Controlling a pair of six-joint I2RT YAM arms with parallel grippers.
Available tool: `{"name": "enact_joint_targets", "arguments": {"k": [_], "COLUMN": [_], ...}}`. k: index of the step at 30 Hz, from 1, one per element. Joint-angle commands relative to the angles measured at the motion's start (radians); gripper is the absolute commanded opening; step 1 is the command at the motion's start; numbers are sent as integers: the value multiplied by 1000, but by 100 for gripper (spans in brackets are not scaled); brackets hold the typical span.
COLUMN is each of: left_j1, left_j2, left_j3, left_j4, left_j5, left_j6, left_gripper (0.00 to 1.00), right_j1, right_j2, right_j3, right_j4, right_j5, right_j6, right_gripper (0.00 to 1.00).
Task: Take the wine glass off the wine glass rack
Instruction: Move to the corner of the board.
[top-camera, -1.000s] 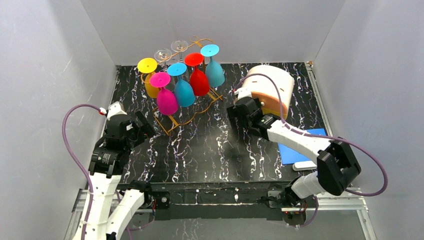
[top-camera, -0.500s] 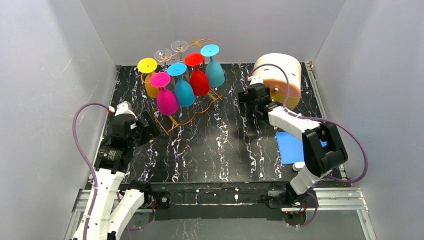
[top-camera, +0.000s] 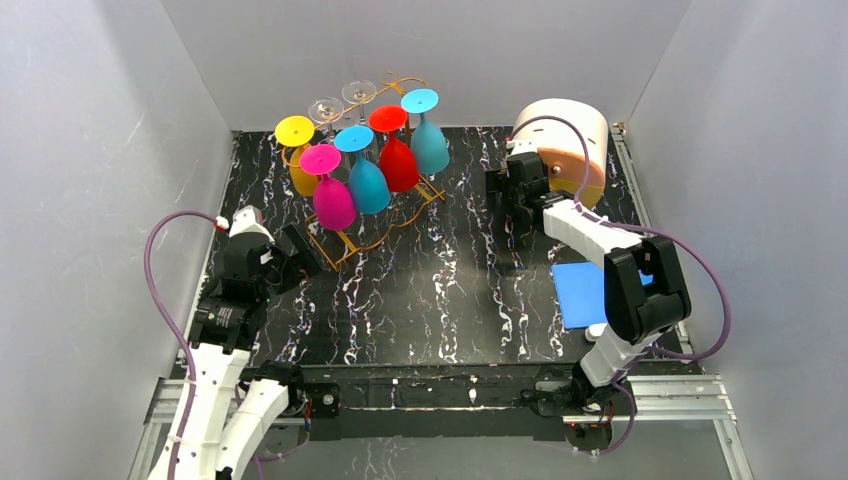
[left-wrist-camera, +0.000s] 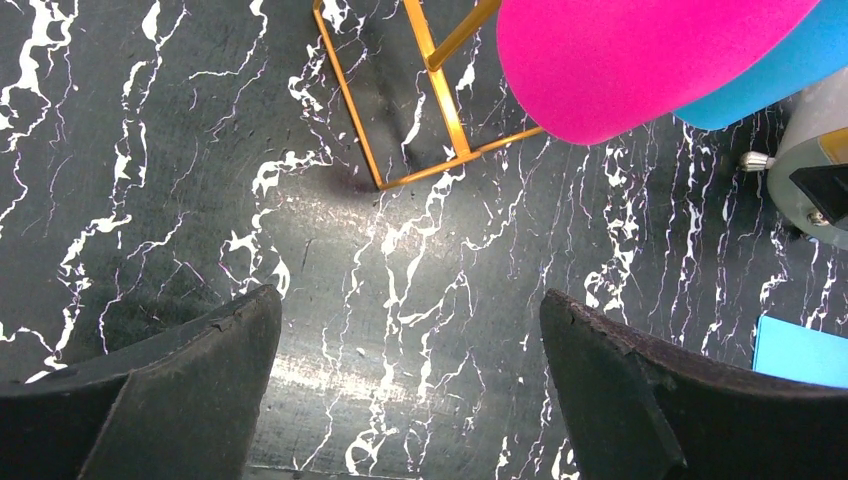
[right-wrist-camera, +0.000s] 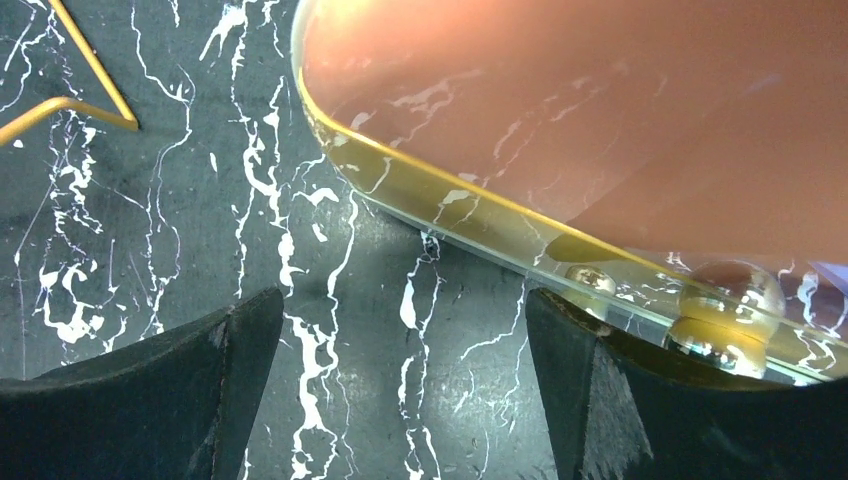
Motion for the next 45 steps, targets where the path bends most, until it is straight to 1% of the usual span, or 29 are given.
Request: {"name": "enact_joint_targets", "arguments": {"k": [1, 6, 10, 13, 15, 19, 24, 25, 29, 31, 33, 34, 37, 39, 42, 45], "left_j1": [-2, -2, -2, -2, -2, -2, -2, -2, -2, -2, -2, -2, -2, -2, -2, -2], "left_j2": [6, -10, -22, -24, -24, -29, -39, -39, -31, -33, -39, -40, -35, -27, -13, -4], "left_j3": [0, 4, 6, 9, 10, 16, 10, 6, -11, -26, -48, -59, -83, -95, -101, -79], "left_j4": [5, -18, -27, -32, -36, -45, -54, -53, -62, -53, -43, -42, -39, -41, -49, -80], "left_j5": [5, 0, 0, -7, -15, -23, -34, -38, -51, -36, -38, -44, -62, -77, -105, -160], "left_j6": [-4, -7, -7, -8, -9, -7, -2, -4, -23, -35, -49, -61, -92, -111, -129, -141], "left_gripper": [98, 98, 98, 98, 98, 98, 98, 98, 98, 98, 98, 98, 98, 98, 98, 98], "right_j1": [-19, -31, -44, -62, -68, -69, -65, -61, -31, -16, 9, 24, 83, 130, 221, 331], "right_j2": [31, 66, 115, 142, 159, 153, 61, 39, -42, -84, -132, -160, -225, -248, -230, -153], "right_j3": [72, 113, 179, 221, 256, 285, 238, 217, 131, 90, 20, -43, -180, -277, -389, -422], "right_j4": [-10, -21, -53, -73, -103, -144, -128, -112, -59, -41, 19, 63, 222, 361, 608, 784], "right_j5": [-22, -49, -9, 5, -15, -114, -375, -401, -421, -441, -467, -478, -491, -496, -473, -420], "right_j6": [-18, -32, -35, -4, 17, 29, 49, 55, 77, 119, 179, 206, 297, 369, 478, 533], "right_gripper": [99, 99, 99, 99, 99, 99, 99, 99, 99, 99, 99, 99, 99, 99, 99, 99]}}
